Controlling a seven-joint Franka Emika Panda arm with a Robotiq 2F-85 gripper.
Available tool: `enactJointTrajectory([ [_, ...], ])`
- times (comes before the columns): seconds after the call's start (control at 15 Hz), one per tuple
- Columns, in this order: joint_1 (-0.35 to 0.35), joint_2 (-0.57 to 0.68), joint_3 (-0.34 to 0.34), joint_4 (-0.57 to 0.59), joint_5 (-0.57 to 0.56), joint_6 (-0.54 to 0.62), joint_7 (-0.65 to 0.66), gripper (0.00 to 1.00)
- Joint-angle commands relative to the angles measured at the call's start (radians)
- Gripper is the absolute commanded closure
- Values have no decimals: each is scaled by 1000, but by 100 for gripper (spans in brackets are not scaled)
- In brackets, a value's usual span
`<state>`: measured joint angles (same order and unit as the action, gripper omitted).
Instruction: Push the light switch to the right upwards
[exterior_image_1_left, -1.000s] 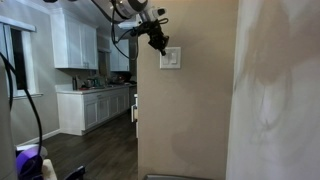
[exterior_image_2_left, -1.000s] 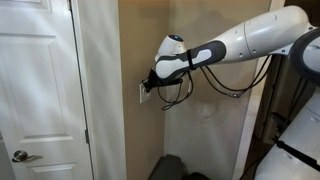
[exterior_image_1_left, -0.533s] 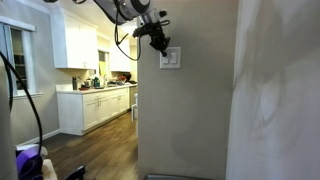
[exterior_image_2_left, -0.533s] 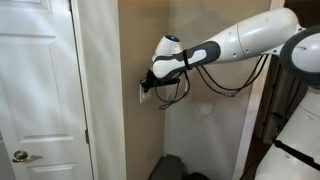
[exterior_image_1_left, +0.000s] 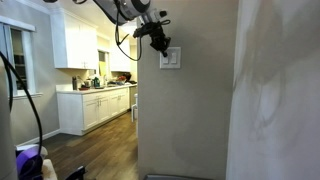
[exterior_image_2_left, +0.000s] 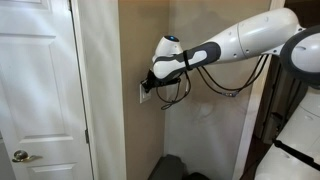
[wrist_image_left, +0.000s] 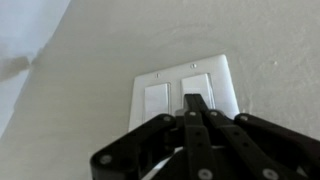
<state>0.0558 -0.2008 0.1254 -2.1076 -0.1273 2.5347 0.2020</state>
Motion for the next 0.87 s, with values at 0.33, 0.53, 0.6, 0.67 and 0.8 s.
enactJointTrajectory([
  [0.33, -7, -88, -42, -122, 38, -21, -25, 100],
  [0.53, -6, -96, -44, -135, 38, -23, -24, 100],
  [0.6, -6, -98, -44, -139, 38, -22, -24, 100],
  [0.67, -5, -100, -44, -142, 38, -23, -27, 100],
  [0.8, -2, -103, -45, -141, 42, -34, -36, 73],
])
